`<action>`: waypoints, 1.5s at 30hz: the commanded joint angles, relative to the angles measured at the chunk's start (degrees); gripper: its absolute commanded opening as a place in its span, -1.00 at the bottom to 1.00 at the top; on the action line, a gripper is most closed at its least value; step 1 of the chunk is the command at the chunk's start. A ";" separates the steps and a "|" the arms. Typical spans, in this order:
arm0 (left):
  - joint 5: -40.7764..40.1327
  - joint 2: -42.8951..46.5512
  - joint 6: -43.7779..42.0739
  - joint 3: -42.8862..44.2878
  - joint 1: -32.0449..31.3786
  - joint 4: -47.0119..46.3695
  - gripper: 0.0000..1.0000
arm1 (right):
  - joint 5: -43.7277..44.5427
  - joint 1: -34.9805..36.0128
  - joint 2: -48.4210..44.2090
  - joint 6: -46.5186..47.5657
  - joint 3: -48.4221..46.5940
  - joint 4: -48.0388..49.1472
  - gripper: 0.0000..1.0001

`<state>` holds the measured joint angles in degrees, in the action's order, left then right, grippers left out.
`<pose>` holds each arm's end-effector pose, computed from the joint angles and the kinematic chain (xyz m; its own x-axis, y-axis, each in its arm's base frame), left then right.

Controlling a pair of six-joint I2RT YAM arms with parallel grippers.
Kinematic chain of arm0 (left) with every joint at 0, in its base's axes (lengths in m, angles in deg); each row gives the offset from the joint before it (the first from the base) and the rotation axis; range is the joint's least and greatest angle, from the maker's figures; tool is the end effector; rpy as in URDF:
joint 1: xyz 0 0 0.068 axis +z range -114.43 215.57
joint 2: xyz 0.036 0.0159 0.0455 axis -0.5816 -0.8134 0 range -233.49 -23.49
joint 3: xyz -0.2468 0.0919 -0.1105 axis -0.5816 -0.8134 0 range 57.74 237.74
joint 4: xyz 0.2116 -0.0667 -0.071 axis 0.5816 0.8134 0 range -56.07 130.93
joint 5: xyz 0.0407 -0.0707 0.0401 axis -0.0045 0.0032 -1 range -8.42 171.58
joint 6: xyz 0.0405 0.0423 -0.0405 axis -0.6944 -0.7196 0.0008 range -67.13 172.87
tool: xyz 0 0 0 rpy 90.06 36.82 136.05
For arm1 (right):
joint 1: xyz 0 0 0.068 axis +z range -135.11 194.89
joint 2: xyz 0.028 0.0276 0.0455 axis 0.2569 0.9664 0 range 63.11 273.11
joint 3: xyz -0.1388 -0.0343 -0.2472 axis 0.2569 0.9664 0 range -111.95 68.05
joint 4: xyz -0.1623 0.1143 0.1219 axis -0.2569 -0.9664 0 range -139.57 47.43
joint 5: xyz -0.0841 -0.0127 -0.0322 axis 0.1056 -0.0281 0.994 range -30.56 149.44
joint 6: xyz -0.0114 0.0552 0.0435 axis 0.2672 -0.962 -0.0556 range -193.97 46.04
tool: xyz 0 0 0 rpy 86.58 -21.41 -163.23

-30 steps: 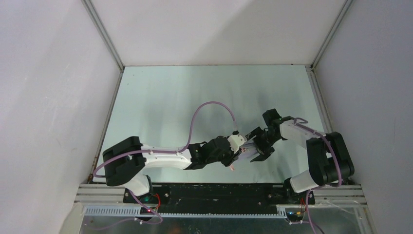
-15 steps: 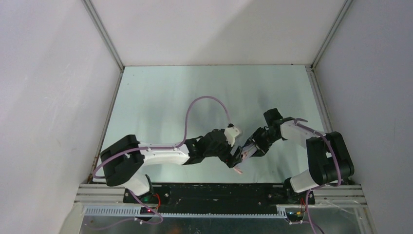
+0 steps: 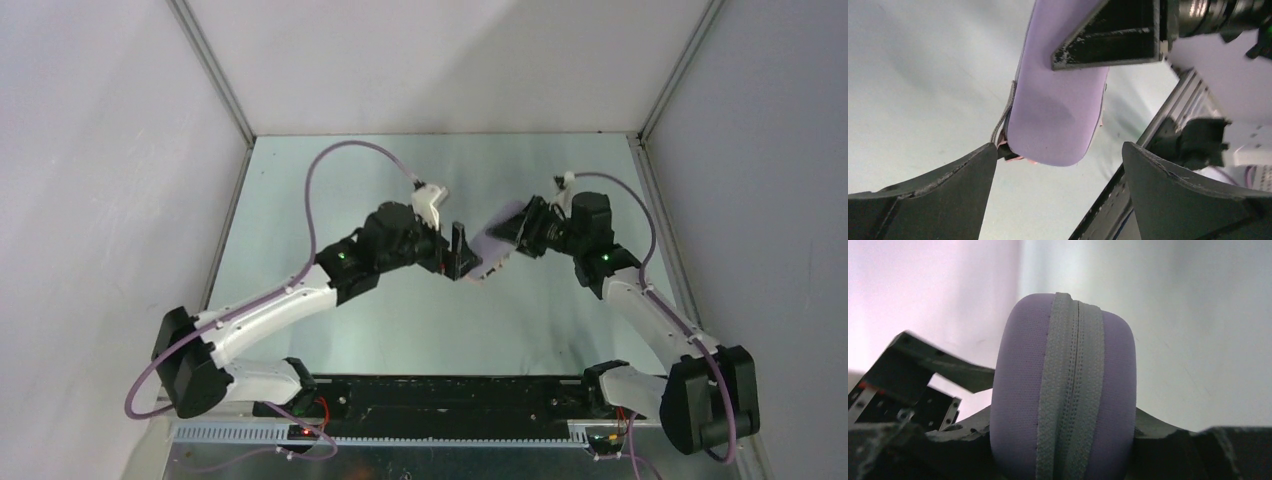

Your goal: Put away the umbrella

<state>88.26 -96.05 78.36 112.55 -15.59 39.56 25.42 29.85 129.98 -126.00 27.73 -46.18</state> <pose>0.1708 -0.2229 0.3174 -0.5863 0.0465 -0.8087 0.6516 0.6202 -0.4367 0.2192 0.0924 0.2647 -0.8358 0.4531 -0.3102 -0.0364 0.5181 0.8546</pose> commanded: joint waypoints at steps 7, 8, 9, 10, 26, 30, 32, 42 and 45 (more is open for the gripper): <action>7.22 2.60 -6.11 19.30 8.74 15.55 1.00 | -12.56 -0.11 -1.02 -7.73 -13.02 34.53 -0.33; 7.19 2.42 -9.55 20.74 8.63 18.30 0.99 | -12.76 0.00 -1.32 -7.95 -13.64 34.98 -0.34; 6.32 2.09 -11.28 23.56 8.16 19.78 0.99 | -12.75 0.12 -1.58 -7.83 -14.70 35.36 -0.35; 2.46 1.99 -13.95 24.81 7.82 22.28 0.99 | -12.63 0.41 -2.05 -7.06 -15.23 35.49 -0.36; 18.01 0.62 -15.45 27.25 7.02 22.23 0.99 | -15.33 4.02 -2.37 -5.52 -21.01 40.05 -0.59; 26.55 -1.10 -13.64 27.98 7.03 22.44 0.99 | -18.47 5.55 -1.64 -6.84 -21.93 42.01 -0.63; 30.46 -1.89 -12.09 28.30 7.04 21.71 0.93 | -19.84 6.20 -1.36 -7.30 -22.53 42.57 -0.64; 31.19 -2.44 -6.00 27.39 9.25 17.00 -1.00 | -13.96 5.01 -3.77 -1.84 -22.90 27.75 0.30; 28.53 -2.58 -6.02 29.25 10.32 18.80 -1.00 | -12.89 3.65 -6.24 2.16 -22.88 20.63 0.59</action>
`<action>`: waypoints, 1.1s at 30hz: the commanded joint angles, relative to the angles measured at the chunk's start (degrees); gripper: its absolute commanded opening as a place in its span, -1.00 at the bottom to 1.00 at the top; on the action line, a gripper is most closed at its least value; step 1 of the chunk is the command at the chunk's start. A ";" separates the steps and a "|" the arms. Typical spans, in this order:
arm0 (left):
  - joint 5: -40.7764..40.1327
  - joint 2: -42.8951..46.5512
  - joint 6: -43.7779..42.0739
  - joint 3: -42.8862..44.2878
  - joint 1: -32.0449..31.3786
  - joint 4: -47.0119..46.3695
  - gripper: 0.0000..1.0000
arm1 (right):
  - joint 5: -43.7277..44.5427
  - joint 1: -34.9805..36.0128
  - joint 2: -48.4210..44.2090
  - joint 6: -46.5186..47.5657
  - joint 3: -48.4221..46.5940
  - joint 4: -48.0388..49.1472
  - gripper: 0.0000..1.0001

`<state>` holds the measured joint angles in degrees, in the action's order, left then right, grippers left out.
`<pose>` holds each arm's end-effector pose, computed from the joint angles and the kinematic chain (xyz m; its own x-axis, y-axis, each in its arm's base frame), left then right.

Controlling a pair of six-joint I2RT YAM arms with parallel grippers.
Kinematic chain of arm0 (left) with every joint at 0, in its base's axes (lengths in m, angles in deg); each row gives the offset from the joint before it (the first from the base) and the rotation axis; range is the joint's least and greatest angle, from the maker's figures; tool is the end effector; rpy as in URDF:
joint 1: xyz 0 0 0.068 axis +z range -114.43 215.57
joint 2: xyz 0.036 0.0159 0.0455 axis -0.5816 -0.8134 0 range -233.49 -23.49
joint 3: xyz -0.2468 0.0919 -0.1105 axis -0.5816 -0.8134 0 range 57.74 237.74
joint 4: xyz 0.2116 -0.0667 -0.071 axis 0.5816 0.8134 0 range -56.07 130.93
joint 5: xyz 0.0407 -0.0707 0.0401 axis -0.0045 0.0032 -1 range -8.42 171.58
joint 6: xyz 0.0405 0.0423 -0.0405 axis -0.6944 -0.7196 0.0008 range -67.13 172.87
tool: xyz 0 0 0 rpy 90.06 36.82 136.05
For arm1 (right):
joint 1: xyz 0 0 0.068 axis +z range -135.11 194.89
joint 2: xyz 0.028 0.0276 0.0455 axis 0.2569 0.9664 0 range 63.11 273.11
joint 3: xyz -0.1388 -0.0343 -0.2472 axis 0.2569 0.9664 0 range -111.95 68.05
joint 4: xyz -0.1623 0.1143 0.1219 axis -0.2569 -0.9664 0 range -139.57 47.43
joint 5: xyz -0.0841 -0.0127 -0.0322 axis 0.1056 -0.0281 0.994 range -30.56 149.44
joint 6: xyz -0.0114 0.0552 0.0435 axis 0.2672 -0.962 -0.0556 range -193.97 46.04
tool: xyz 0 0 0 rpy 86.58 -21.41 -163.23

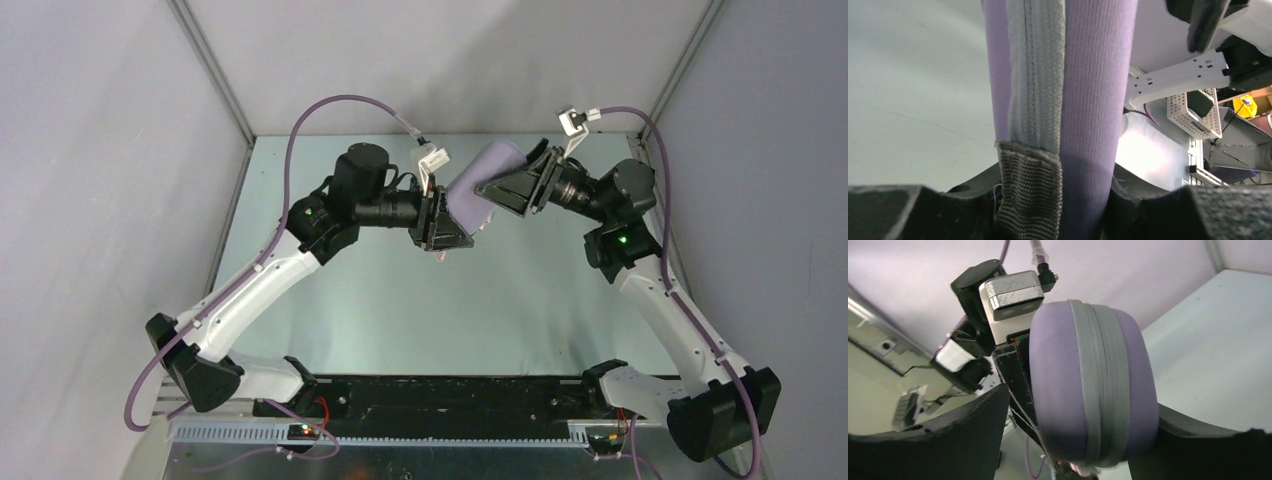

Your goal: Put away the umbrella

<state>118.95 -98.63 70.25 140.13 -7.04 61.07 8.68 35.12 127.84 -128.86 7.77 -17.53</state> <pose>0.1728 -0.2071 0.4270 -0.5252 0.1603 -0.8358 0.8395 0.2583 -0.4780 0.1945 0.1200 0.4464 -0.5458 0.3504 -0.7611 -0.7869 0.0977 0.6093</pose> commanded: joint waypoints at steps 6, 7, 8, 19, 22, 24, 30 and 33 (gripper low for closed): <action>-9.87 -1.63 -1.15 7.94 1.93 6.78 -1.00 | 16.36 -1.25 -12.60 23.11 -0.71 -22.53 0.68; -10.52 -1.66 -1.40 8.35 1.88 7.91 -1.00 | 20.15 -0.98 -13.71 25.96 0.75 -23.04 0.68; -12.24 -1.52 -1.44 8.96 1.82 8.45 -1.00 | 22.23 -0.41 -15.76 27.42 1.46 -23.35 0.67; -18.82 -0.84 -4.27 13.02 -0.06 15.33 -1.00 | 23.29 5.93 -18.94 48.01 8.53 -22.34 0.05; -19.77 -0.93 -5.30 14.10 -1.08 16.41 -1.00 | 24.94 7.91 -17.38 50.51 8.50 -21.45 -0.06; -20.54 -1.24 -5.87 14.94 -1.72 17.33 -1.00 | 27.44 10.03 -16.06 52.66 8.50 -20.60 -0.12; -21.39 -1.19 -6.50 15.91 -2.14 18.32 -1.00 | 29.32 13.29 -11.80 54.71 8.51 -17.34 -0.23; -21.55 -1.03 -6.45 15.96 -2.17 18.39 -1.00 | 30.69 14.40 -10.60 56.60 8.50 -16.98 -0.24</action>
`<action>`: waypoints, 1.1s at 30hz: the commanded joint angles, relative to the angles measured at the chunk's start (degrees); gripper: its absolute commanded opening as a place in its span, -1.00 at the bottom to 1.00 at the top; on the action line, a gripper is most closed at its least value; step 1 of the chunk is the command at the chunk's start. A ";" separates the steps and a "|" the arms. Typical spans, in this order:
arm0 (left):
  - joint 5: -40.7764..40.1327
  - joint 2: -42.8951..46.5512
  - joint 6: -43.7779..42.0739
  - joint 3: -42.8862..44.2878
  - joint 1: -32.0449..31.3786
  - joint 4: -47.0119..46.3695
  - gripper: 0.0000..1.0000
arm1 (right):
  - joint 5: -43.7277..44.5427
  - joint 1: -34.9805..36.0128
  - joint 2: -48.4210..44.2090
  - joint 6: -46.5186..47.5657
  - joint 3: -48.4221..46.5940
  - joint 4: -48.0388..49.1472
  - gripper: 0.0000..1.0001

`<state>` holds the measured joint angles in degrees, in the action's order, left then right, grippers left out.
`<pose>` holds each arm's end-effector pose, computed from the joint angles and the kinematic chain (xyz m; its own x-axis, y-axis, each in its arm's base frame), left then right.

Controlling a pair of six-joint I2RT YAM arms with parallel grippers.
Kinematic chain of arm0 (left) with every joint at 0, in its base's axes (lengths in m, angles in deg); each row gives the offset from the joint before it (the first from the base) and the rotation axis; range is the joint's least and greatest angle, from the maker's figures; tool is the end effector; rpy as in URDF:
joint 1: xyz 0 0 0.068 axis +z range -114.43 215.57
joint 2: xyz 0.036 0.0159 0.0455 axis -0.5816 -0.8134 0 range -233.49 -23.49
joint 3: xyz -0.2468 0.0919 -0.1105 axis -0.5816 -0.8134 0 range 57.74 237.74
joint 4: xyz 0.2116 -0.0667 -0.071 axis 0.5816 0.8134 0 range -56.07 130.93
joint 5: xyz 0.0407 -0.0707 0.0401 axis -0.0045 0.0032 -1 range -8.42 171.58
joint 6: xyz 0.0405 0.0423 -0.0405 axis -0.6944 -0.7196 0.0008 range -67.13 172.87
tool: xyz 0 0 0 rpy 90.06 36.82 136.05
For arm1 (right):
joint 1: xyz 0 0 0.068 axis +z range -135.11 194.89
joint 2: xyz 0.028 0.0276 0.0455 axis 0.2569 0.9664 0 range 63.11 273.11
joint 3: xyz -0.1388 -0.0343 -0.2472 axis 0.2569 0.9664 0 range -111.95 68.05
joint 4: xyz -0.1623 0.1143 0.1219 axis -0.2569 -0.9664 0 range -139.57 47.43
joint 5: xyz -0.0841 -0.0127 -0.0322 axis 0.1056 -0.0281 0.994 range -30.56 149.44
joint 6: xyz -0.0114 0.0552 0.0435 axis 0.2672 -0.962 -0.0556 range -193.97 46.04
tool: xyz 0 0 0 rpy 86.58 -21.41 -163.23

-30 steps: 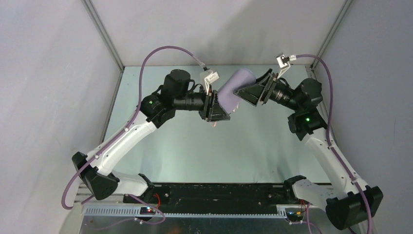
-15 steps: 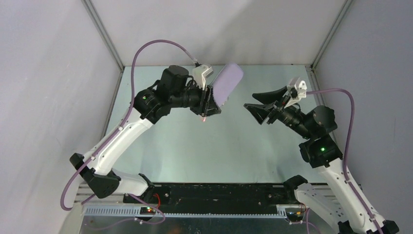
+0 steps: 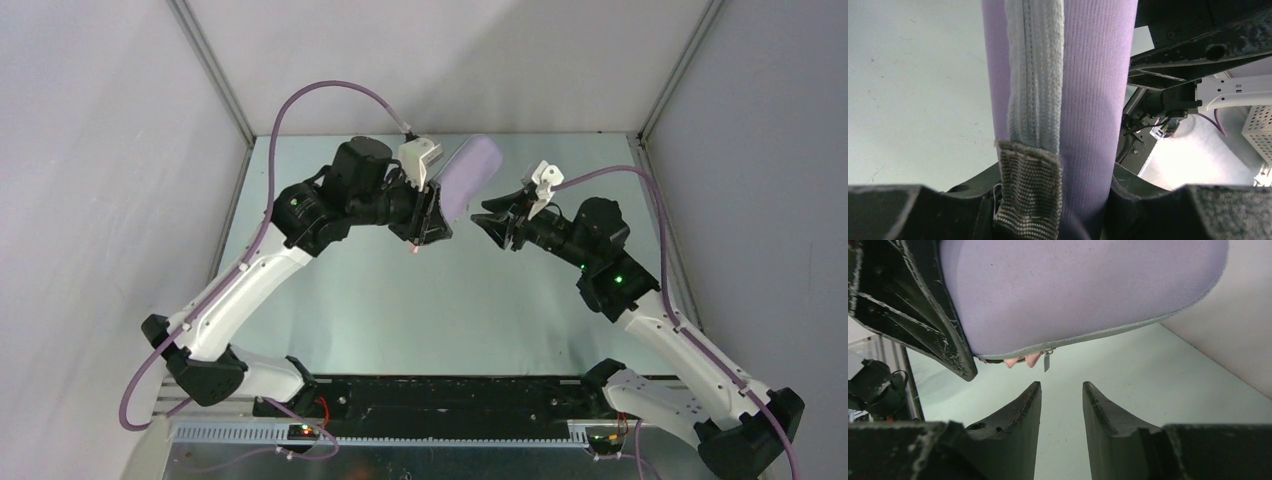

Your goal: Put away the umbrella

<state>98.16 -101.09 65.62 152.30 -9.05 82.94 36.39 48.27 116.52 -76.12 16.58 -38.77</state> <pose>0.1722 -0.1933 0.4351 -0.5549 0.2503 -0.7933 0.7411 0.5820 -0.3348 0.1535 0.1285 0.3929 -0.0043 0.0387 -0.9992 -0.8335 0.5520 0.0249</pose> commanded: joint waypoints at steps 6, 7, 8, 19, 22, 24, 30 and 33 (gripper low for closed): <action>-0.24 1.17 -1.50 3.56 -0.21 -3.35 -1.00 | 3.94 2.79 1.94 4.76 -0.30 6.13 -0.24; -0.12 1.12 -1.50 3.59 -0.21 -3.33 -1.00 | 4.22 3.28 2.20 4.86 -0.30 6.53 -0.24; -0.09 1.09 -1.50 3.60 -0.20 -3.38 -1.00 | 4.87 3.45 2.34 4.96 -0.31 6.78 -0.24; 0.85 0.90 -1.33 3.52 -0.21 -3.88 -1.00 | 7.28 5.57 4.15 5.11 -0.31 9.54 -0.30; 1.21 0.75 -1.19 3.45 -0.21 -3.80 -1.00 | 7.54 5.84 4.29 5.33 -0.30 10.07 -0.39; 1.21 0.58 -1.23 3.39 -0.25 -3.64 -1.00 | 7.39 5.97 4.37 5.71 -0.60 9.67 -0.62; 2.38 -1.28 -0.09 3.63 0.73 -2.47 -1.00 | 6.46 6.10 3.50 5.92 -1.57 4.30 -1.00; 9.82 -4.45 2.70 2.90 2.45 -2.30 -1.00 | 7.35 5.64 2.85 1.80 -3.72 -1.71 -1.00</action>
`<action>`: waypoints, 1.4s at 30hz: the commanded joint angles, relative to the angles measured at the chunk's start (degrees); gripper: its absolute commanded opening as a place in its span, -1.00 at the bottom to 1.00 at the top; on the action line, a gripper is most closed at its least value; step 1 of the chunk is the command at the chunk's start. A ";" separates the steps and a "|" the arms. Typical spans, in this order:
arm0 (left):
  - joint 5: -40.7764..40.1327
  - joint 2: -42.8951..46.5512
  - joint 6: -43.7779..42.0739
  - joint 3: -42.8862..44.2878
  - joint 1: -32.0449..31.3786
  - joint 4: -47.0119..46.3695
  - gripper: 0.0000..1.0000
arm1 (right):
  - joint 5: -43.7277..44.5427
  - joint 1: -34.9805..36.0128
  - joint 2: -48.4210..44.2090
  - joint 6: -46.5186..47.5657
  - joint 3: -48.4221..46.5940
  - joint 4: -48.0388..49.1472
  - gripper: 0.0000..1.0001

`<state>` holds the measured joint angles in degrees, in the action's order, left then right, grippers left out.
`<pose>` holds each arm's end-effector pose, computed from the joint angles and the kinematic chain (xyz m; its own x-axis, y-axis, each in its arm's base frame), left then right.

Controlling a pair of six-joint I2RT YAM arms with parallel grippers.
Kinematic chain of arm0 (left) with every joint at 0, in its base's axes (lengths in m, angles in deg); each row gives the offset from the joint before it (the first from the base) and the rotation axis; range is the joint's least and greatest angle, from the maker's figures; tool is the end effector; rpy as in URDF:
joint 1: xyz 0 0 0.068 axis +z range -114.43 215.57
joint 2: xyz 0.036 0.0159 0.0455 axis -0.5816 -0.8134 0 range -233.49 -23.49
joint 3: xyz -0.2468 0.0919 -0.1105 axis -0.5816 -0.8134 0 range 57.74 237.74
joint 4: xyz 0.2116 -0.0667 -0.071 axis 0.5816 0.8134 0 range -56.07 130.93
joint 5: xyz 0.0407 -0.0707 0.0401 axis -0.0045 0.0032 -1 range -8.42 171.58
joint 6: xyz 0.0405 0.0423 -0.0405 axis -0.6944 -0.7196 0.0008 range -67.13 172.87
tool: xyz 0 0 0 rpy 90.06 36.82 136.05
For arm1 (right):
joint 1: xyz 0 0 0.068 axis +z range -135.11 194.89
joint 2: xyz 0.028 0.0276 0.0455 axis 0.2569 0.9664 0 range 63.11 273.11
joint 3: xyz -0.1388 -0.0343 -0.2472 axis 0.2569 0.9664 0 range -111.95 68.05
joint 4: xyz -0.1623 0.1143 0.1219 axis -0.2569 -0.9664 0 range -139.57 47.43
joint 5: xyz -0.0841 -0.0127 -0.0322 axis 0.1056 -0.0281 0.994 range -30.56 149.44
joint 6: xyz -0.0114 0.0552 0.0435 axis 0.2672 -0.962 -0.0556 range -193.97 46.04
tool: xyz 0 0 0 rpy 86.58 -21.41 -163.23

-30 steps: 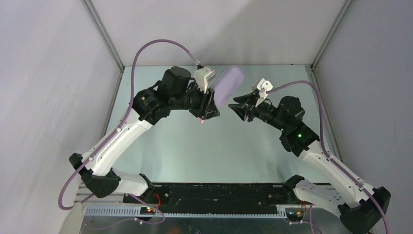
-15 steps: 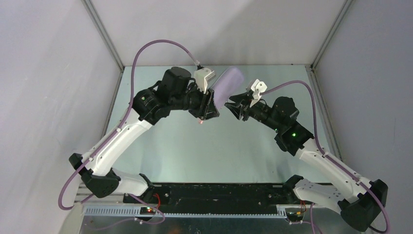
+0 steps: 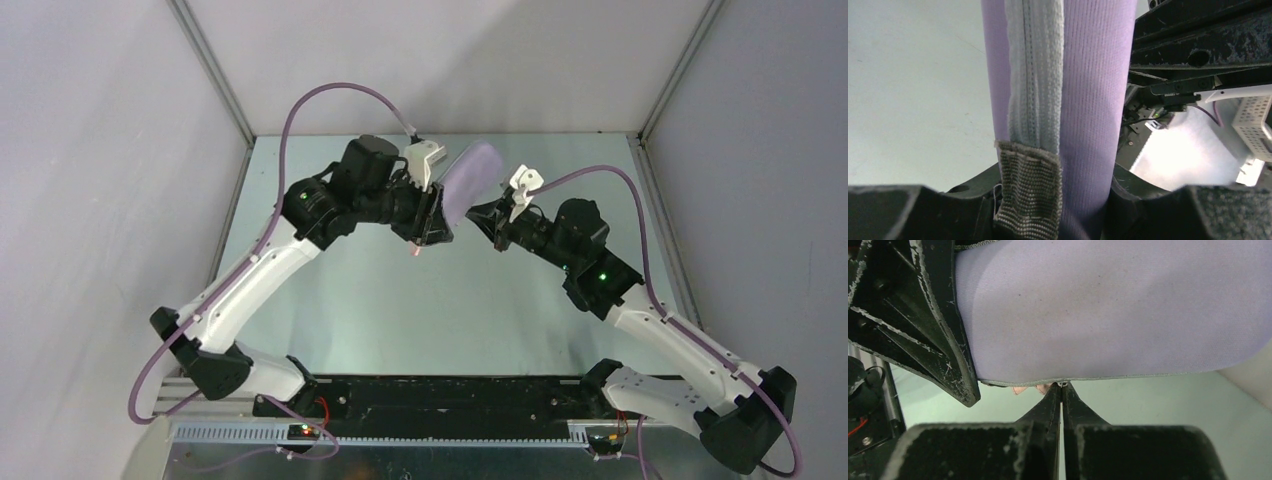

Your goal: Put away the umbrella

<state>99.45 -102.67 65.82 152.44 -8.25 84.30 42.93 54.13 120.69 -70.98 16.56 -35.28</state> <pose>0.1788 -0.1964 0.4268 -0.5902 0.2706 -0.7606 0.7268 0.5880 -0.3548 0.1607 0.1526 0.3871 0.0592 -0.0161 -0.9981 -0.8246 0.5628 -0.0580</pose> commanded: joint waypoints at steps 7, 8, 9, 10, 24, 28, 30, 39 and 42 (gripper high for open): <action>25.35 -9.89 8.38 -6.93 4.42 -10.59 -0.84 | -4.25 -1.13 -1.73 -14.01 -7.97 -29.79 -1.00; 28.40 -10.94 9.96 -8.27 4.38 -12.07 -0.77 | -4.94 -1.22 -1.54 -14.83 -8.01 -33.06 -1.00; 29.70 -11.59 10.81 -10.82 4.38 -15.22 -0.76 | -6.52 -1.25 -1.22 -16.29 -8.01 -34.63 -1.00; 32.23 -12.79 12.63 -12.24 4.36 -17.02 -0.71 | -7.04 -1.31 -0.51 -17.15 -8.06 -38.23 -1.00; 27.84 -26.49 9.33 -21.41 4.04 -24.35 0.98 | -27.83 -5.15 14.97 -33.19 -4.85 -48.67 -1.00; 22.18 -22.83 6.60 -23.22 3.72 -26.21 0.99 | -32.52 -7.98 18.27 -36.51 -4.86 -48.80 -1.00; 21.10 -20.41 5.17 -26.39 3.28 -28.70 0.99 | -35.47 -9.67 20.76 -36.80 -4.85 -49.73 -1.00; 20.05 -17.56 8.23 -32.29 2.46 -36.41 0.95 | -39.86 -11.38 28.98 -33.92 -4.89 -51.78 -1.00; 19.20 -17.52 7.38 -32.88 1.79 -36.58 0.95 | -40.02 -12.00 31.61 -32.78 -5.79 -52.66 -1.00</action>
<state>120.61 -122.38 73.90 120.44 -5.54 51.95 8.94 42.79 150.44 -104.95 13.13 -86.77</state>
